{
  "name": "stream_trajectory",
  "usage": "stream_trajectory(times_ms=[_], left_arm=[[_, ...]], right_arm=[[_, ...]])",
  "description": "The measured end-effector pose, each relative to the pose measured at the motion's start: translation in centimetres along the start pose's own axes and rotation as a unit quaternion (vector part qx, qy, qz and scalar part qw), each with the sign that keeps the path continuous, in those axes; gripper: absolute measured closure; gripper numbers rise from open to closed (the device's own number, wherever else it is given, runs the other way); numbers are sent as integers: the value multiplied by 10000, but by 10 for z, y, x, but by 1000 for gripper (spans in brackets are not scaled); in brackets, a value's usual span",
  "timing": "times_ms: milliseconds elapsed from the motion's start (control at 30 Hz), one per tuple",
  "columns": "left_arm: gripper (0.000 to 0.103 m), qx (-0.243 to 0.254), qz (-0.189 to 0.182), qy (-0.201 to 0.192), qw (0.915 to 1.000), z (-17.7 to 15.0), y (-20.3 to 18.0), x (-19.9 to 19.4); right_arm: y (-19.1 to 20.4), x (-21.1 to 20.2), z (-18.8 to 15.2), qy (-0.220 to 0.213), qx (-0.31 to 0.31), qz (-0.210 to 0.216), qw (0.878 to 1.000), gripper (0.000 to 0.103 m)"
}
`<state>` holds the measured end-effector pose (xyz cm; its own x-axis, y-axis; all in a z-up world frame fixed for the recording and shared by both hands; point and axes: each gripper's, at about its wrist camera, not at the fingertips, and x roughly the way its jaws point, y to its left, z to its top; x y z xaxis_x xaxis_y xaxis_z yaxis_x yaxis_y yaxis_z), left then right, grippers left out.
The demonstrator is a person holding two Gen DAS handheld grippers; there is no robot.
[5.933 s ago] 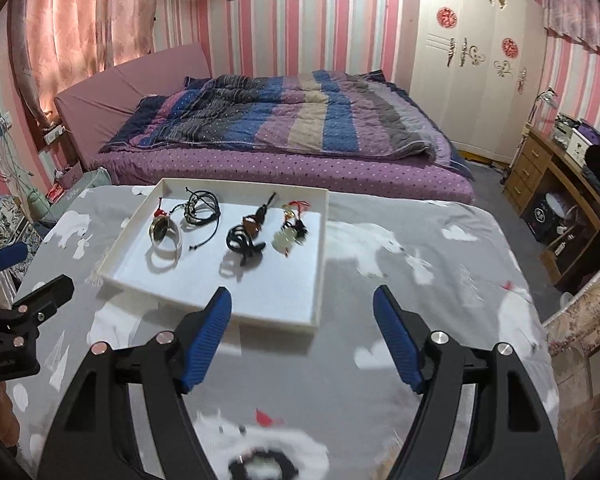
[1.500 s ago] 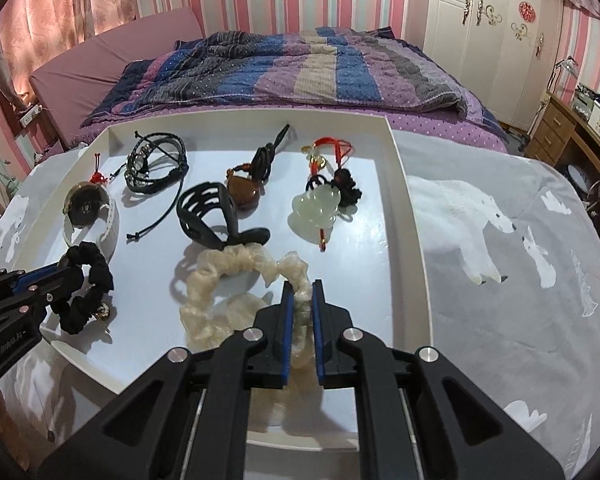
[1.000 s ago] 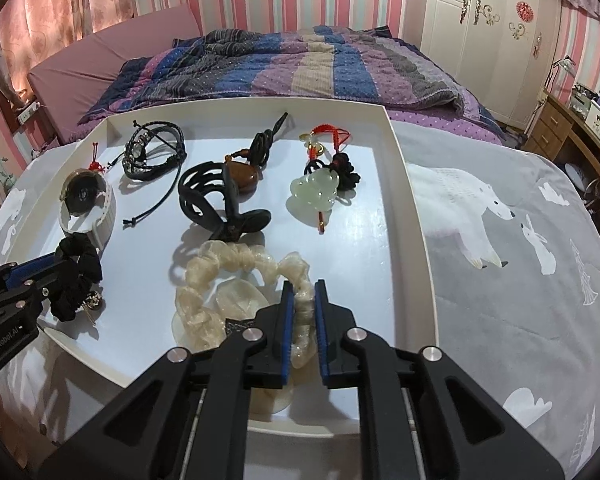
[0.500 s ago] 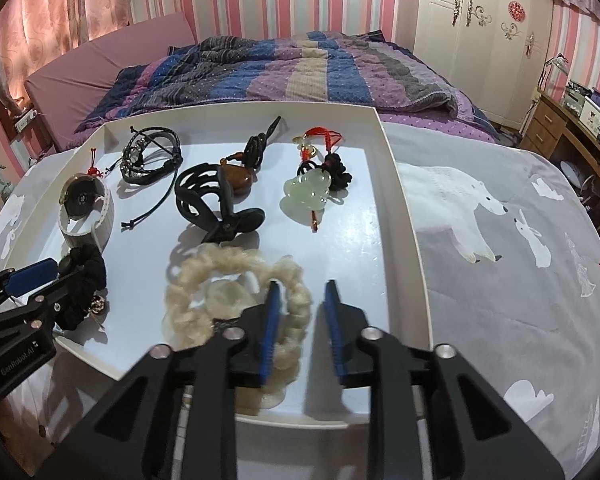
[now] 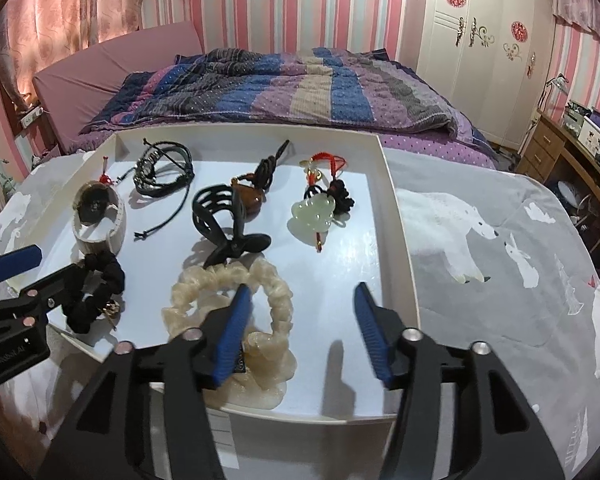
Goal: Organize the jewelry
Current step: 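Open both tools to release the scrunchie and hair tie in the tray, then withdraw both open tools away from the filled tray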
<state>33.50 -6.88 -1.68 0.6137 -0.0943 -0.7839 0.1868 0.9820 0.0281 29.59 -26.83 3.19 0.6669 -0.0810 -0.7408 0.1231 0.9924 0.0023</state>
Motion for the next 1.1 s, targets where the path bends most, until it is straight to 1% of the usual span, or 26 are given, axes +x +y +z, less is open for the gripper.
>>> stream_trajectory(times_ms=[67, 100, 133, 200, 233, 367, 400, 433, 533, 633, 867, 900, 933, 967, 1100], left_arm=[[24, -60, 3, -50, 10000, 0, 3, -10], [15, -88, 42, -107, 9999, -1, 5, -16], [8, -105, 93, -172, 9998, -2, 7, -22], [5, -125, 166, -279, 9994, -6, 10, -36], [4, -139, 169, -287, 9993, -6, 11, -39], [3, -207, 126, -304, 9992, -19, 14, -61], [3, -200, 145, -332, 9991, -23, 14, -67], [3, -195, 173, -359, 9990, -26, 13, -71], [3, -192, 248, -474, 9984, -43, 12, -90], [3, -187, 269, -583, 9978, -59, 10, -107], [3, -285, 319, -798, 9959, -92, 7, -146], [3, -291, 344, -846, 9954, -98, 6, -152], [3, -285, 357, -876, 9951, -102, 5, -157], [3, -285, 365, -914, 9947, -106, 5, -161], [3, -339, 404, -1031, 9933, -120, 3, -174]], right_arm=[[0, -6, 3, -50, -30, -46, 10000, 43], [0, -9, 4, -61, -40, -67, 10000, 42], [-1, -13, 5, -63, -29, -41, 10000, 38], [-2, -21, 5, -87, 9, 30, 10000, 28], [-3, -28, 3, -137, 15, 22, 9999, 28], [-1, -48, -3, -158, 15, -12, 9999, 26], [0, -57, -6, -186, 9, -21, 9998, 19], [1, -64, -9, -224, 3, -43, 9997, 16], [3, -86, -19, -356, 12, -82, 9993, 16], [3, -106, -35, -372, 22, -96, 9993, 16], [-5, -156, -74, -507, 97, -3, 9987, 16], [-6, -161, -79, -547, 112, 6, 9984, 13], [-7, -167, -84, -591, 122, 13, 9982, 6], [-9, -171, -88, -633, 131, 18, 9979, 4], [-13, -188, -106, -839, 196, 78, 9963, 4]])
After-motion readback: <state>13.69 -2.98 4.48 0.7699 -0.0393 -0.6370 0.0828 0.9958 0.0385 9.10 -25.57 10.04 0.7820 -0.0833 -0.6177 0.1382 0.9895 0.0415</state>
